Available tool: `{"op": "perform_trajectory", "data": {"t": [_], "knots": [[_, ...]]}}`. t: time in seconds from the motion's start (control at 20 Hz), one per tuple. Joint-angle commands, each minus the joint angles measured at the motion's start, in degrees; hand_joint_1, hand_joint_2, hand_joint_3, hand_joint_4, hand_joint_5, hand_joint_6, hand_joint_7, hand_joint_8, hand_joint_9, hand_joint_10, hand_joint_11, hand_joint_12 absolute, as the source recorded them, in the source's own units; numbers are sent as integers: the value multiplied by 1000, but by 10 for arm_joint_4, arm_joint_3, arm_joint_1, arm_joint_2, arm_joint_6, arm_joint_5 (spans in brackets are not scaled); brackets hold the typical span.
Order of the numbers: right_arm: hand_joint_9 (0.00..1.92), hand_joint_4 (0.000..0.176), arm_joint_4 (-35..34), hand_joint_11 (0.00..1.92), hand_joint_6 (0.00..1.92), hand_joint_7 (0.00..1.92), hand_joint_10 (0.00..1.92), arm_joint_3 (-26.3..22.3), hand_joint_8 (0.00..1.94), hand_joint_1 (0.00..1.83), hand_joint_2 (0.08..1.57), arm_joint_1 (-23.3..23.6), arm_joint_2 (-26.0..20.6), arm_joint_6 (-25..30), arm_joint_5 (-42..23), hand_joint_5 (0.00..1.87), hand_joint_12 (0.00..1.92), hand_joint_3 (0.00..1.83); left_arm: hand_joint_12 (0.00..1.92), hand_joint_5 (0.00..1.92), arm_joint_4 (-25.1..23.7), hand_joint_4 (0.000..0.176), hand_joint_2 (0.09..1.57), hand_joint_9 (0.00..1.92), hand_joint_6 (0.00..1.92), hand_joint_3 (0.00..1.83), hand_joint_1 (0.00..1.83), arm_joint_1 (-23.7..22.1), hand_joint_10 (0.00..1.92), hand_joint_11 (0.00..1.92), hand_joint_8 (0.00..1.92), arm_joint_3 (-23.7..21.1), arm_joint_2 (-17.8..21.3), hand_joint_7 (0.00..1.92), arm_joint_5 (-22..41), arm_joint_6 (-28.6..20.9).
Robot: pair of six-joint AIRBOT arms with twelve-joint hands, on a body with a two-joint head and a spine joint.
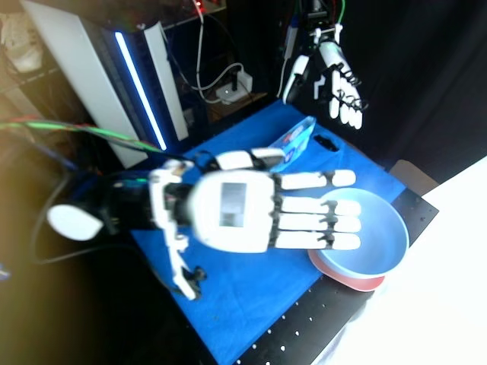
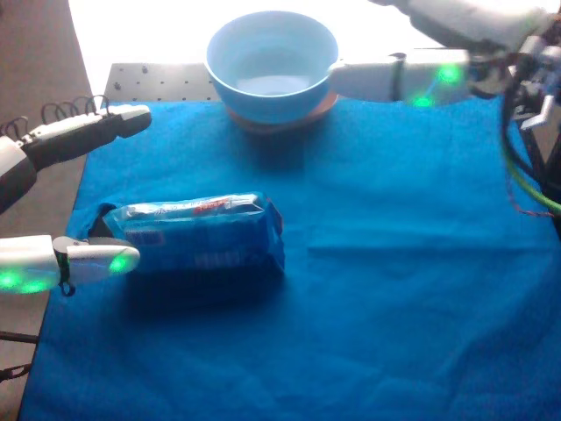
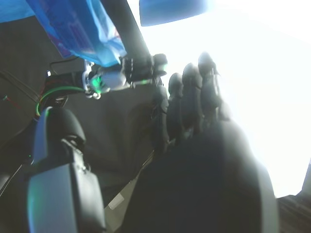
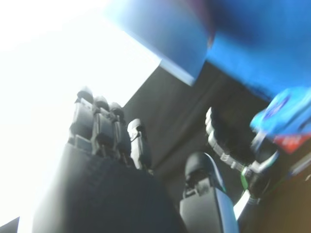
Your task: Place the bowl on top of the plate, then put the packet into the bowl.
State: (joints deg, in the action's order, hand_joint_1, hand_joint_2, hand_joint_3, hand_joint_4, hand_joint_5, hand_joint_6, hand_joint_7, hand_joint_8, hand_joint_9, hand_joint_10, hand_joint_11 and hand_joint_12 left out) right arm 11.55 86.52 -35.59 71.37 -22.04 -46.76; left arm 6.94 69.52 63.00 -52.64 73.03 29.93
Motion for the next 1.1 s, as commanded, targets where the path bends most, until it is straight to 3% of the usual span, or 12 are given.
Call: {"op": "perform_trajectory", "data": {"t": [0.0, 0.1, 0.15, 0.2, 0.3, 0.5, 0.55, 0.6, 0.7, 0.75, 0.8, 1.05], "knots": [[0, 176, -31, 0, 2, 0, 0, -10, 0, 326, 996, -7, -9, 2, -106, 6, 0, 0, 266, 281, 1, 43, 932, 159, 1, 0, 788, -12, 5, 0, 3, 4, 2, 242, 69, -6], [0, 176, -61, 0, 3, 0, 0, -32, 0, 471, 947, -34, -28, 2, -151, 18, 0, 0, 327, 265, -17, 38, 872, 191, 0, 0, 639, -37, 1, 0, 0, 10, -1, 258, 50, -5], [0, 131, -78, 0, 0, 1, 0, -45, 0, 542, 979, -51, -39, 2, -176, 11, 0, 7, 350, 250, -27, 78, 837, 198, 0, 0, 679, -50, 2, 0, 0, 16, -5, 258, 36, -5], [0, 152, -92, 0, 0, 0, 0, -57, 0, 482, 991, -73, -45, 2, -201, 1, 0, 11, 69, 149, -33, 89, 865, 101, 6, 3, 691, -57, 6, 0, 6, 20, -10, 152, 26, -5], [0, 174, -124, 0, 0, 0, 0, -88, 0, 528, 971, -120, -56, 2, -256, 0, 0, 0, 84, 187, -36, 31, 894, 194, 4, 1, 742, -65, 9, 184, 4, 28, -25, 208, 13, -5], [0, 175, -167, 0, 0, 0, 0, -119, 0, 465, 1010, -168, -68, 2, -315, 0, 0, 13, 78, 234, -56, 34, 883, 205, 15, 0, 840, -85, 4, 173, 6, 40, -39, 230, -37, -5], [0, 176, -171, 0, 0, 0, 0, -123, 0, 445, 993, -174, -70, 2, -320, 0, 0, 4, 354, 313, -64, 40, 868, 265, 20, 0, 895, -92, 0, 112, 18, 47, -44, 304, -59, -5], [0, 167, -173, 0, 0, 2, 0, -125, 1, 443, 984, -178, -70, 2, -323, 0, 0, 0, 738, 429, -71, 19, 903, 406, 10, 0, 945, -99, 3, 112, 10, 52, -49, 438, -74, -5], [0, 165, -179, 0, 0, 17, 0, -130, 6, 430, 978, -186, -71, 2, -325, 0, 0, 0, 1062, 676, -87, 0, 1042, 755, 20, 0, 1103, -125, 97, 303, 44, 69, -63, 772, -114, -5], [0, 165, -185, 0, 0, 22, 0, -132, 7, 457, 998, -194, -72, 2, -327, 0, 0, 6, 1077, 755, -99, 0, 1137, 910, 888, 0, 1312, -143, 979, 587, 892, 81, -71, 894, -142, -5], [0, 165, -189, 0, 0, 22, 0, -133, 6, 471, 1016, -198, -72, 2, -329, 0, 0, 13, 1192, 749, -106, 0, 1158, 922, 1082, 0, 1351, -151, 1211, 689, 1139, 88, -74, 876, -159, -5], [0, 167, -197, 0, 0, 10, 0, -136, 0, 443, 1006, -210, -73, 2, -333, 0, 0, 2, 1357, 855, -135, 0, 1138, 958, 1032, 1, 1334, -187, 1196, 787, 1113, 110, -75, 912, -207, -5]]}}
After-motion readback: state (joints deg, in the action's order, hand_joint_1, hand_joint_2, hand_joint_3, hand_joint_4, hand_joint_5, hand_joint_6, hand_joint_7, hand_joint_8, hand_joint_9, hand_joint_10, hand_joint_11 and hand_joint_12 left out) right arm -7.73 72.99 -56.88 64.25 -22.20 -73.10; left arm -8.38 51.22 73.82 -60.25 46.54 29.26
